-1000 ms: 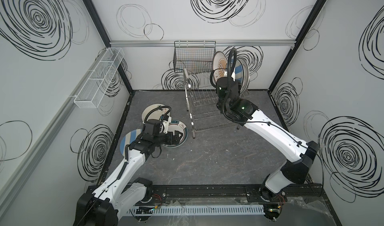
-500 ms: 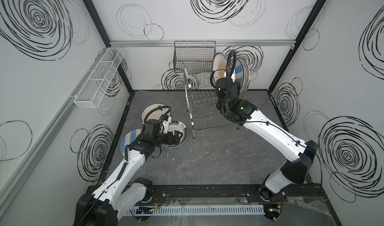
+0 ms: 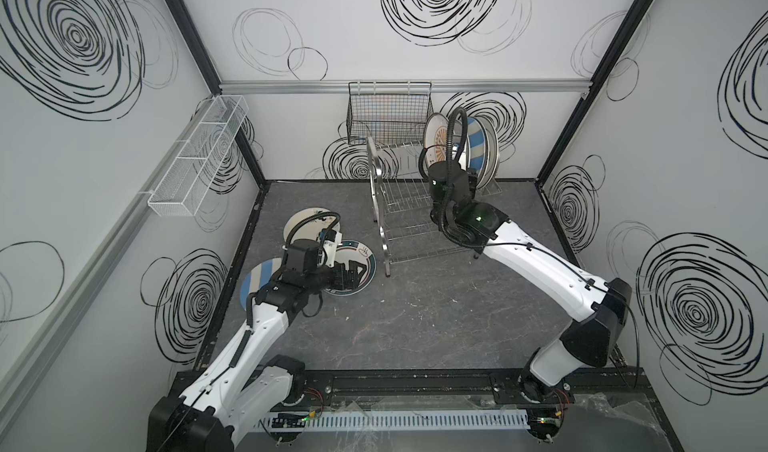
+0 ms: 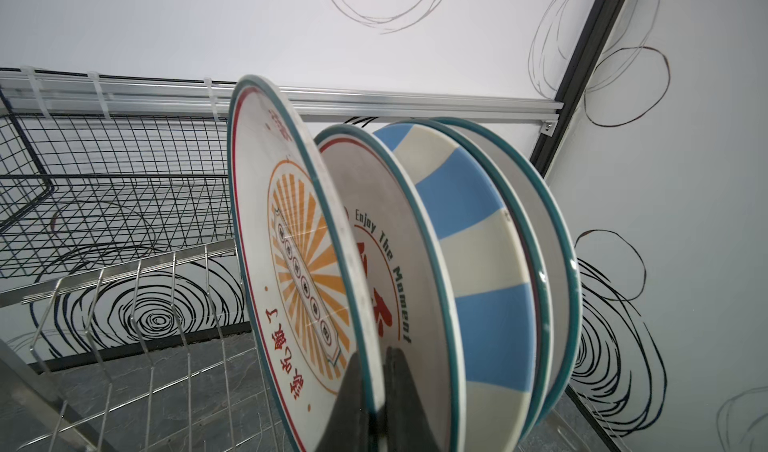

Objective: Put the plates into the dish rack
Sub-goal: 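Hold the sunburst plate in the slot and settle it down, then open the right gripper and draw it back from the rack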

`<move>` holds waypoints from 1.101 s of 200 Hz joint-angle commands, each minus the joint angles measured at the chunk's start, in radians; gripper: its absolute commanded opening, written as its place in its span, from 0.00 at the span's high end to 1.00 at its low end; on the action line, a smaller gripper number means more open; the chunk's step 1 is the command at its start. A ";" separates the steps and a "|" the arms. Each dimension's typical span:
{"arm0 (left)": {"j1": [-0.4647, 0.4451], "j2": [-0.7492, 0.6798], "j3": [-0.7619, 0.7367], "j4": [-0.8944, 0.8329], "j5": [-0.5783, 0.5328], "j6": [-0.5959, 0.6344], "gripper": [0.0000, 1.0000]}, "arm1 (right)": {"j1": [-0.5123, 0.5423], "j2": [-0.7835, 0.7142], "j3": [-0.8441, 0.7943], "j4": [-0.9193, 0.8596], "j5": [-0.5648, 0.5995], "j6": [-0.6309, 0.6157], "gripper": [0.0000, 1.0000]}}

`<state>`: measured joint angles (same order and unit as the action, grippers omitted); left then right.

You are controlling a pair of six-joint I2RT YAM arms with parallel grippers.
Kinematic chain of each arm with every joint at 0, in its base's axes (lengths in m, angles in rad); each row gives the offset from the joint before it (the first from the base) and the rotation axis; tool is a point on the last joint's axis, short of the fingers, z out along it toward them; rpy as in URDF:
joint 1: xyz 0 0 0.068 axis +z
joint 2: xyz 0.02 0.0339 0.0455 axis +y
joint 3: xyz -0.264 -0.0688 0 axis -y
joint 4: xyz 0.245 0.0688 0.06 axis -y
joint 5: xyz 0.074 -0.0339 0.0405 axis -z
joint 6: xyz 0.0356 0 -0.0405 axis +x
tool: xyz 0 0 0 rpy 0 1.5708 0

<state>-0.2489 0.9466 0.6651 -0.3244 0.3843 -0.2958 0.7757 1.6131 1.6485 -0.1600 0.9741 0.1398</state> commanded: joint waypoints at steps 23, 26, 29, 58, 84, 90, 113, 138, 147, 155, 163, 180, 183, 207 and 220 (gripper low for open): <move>-0.007 -0.006 0.001 0.028 0.014 -0.001 0.04 | 0.011 0.008 0.037 -0.008 -0.003 0.041 0.93; -0.007 -0.006 0.001 0.027 0.014 -0.001 0.04 | 0.012 0.009 0.042 -0.010 -0.005 0.040 0.92; -0.006 -0.006 0.001 0.027 0.013 -0.001 0.04 | 0.013 0.012 0.044 -0.013 -0.006 0.041 0.91; -0.007 -0.012 -0.002 0.028 0.011 -0.003 0.04 | 0.020 0.035 0.089 -0.051 -0.015 0.041 0.77; -0.006 -0.012 -0.001 0.028 0.014 -0.003 0.04 | 0.028 0.058 0.142 -0.086 -0.035 0.046 0.76; -0.007 -0.012 0.000 0.027 0.013 -0.005 0.04 | 0.028 0.066 0.158 -0.098 -0.035 0.047 0.76; -0.006 -0.017 0.002 0.024 0.010 -0.004 0.04 | 0.028 0.098 0.212 -0.150 -0.043 0.052 0.74; -0.007 -0.017 0.002 0.024 0.007 -0.003 0.04 | 0.027 0.103 0.220 -0.161 -0.072 0.065 0.74; -0.007 -0.014 0.003 0.026 0.007 -0.002 0.04 | 0.024 0.107 0.232 -0.177 -0.075 0.069 0.74; -0.007 -0.013 0.002 0.028 0.007 -0.003 0.04 | 0.018 0.113 0.249 -0.202 -0.076 0.075 0.73; -0.006 -0.012 0.002 0.033 0.007 -0.008 0.04 | 0.012 0.117 0.264 -0.224 -0.080 0.078 0.72; -0.006 -0.008 0.004 0.045 0.010 -0.021 0.04 | 0.001 0.111 0.280 -0.253 -0.083 0.078 0.69; -0.007 -0.007 0.004 0.049 0.011 -0.024 0.04 | -0.001 0.109 0.280 -0.255 -0.084 0.077 0.68; -0.013 -0.001 -0.001 0.085 0.023 -0.056 0.04 | -0.006 0.086 0.288 -0.264 -0.086 0.058 0.63; -0.025 0.006 0.001 0.101 0.023 -0.071 0.04 | -0.006 0.074 0.295 -0.264 -0.082 0.044 0.61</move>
<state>-0.2535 0.9440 0.6651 -0.3004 0.3874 -0.3309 0.7765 1.7233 1.9053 -0.3840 0.8848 0.1989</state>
